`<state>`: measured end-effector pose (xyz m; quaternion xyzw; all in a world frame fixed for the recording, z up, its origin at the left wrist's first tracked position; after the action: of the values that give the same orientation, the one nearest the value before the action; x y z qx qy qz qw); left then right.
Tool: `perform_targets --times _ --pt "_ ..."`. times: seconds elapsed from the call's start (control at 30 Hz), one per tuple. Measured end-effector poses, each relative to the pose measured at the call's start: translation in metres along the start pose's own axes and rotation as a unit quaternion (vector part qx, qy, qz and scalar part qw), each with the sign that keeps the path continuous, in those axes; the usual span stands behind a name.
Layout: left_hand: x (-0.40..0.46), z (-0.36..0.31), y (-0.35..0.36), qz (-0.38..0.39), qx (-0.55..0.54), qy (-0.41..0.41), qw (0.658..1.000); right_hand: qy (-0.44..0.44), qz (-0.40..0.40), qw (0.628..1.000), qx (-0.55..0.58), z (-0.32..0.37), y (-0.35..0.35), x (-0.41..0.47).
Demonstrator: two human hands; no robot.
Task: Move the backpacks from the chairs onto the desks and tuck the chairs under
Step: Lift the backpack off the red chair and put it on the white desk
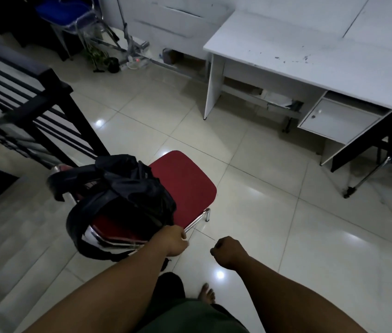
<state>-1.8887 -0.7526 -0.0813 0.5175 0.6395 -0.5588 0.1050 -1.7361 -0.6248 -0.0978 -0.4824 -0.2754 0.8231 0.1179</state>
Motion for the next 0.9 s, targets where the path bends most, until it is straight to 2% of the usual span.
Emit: perform_targets --times 0.07,0.17,0.3,0.4,0.5,0.57,0.7,0.77,0.83,0.9 --pt "-0.002 0.004 -0.004 -0.036 -0.006 0.032 0.999 0.019 0.003 1.0 0.001 0.0 0.01 -0.006" --pt "-0.006 0.005 -0.018 -0.129 0.018 0.111 0.985 0.038 -0.001 0.999 -0.005 0.004 0.022 -0.008" --pt "-0.005 0.016 -0.051 -0.25 0.056 0.254 0.933 0.066 -0.017 0.997 0.022 0.034 0.041 -0.007" --pt "0.002 0.036 -0.082 -0.282 0.089 0.318 0.901 0.075 -0.037 0.995 0.048 0.07 0.063 0.0" --pt "0.009 0.093 -0.123 -0.291 0.148 0.365 0.872 0.087 -0.049 0.991 0.087 0.143 0.104 0.001" --pt "0.014 0.118 -0.138 -0.297 0.167 0.366 0.866 0.064 -0.045 0.992 0.097 0.178 0.12 0.0" --pt "0.01 0.136 -0.153 -0.307 0.129 0.338 0.88 0.03 -0.044 0.993 0.109 0.227 0.14 0.005" --pt "0.008 0.139 -0.16 -0.337 0.112 0.309 0.882 0.013 -0.035 0.993 0.114 0.247 0.144 0.004" --pt "0.005 0.138 -0.171 -0.381 0.116 0.233 0.887 0.008 -0.042 0.991 0.125 0.258 0.141 0.003" --pt "0.008 0.141 -0.186 -0.402 0.108 0.123 0.901 0.008 -0.058 0.982 0.182 0.267 0.132 0.001"
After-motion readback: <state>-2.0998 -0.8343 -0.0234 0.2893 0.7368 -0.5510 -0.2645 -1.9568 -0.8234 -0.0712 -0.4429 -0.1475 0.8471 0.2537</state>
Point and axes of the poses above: each hand's wrist, its own x-axis towards the middle knuckle, its own y-axis out of the palm, z = x × y, the point moved 1 cm from there along x, towards the middle knuckle
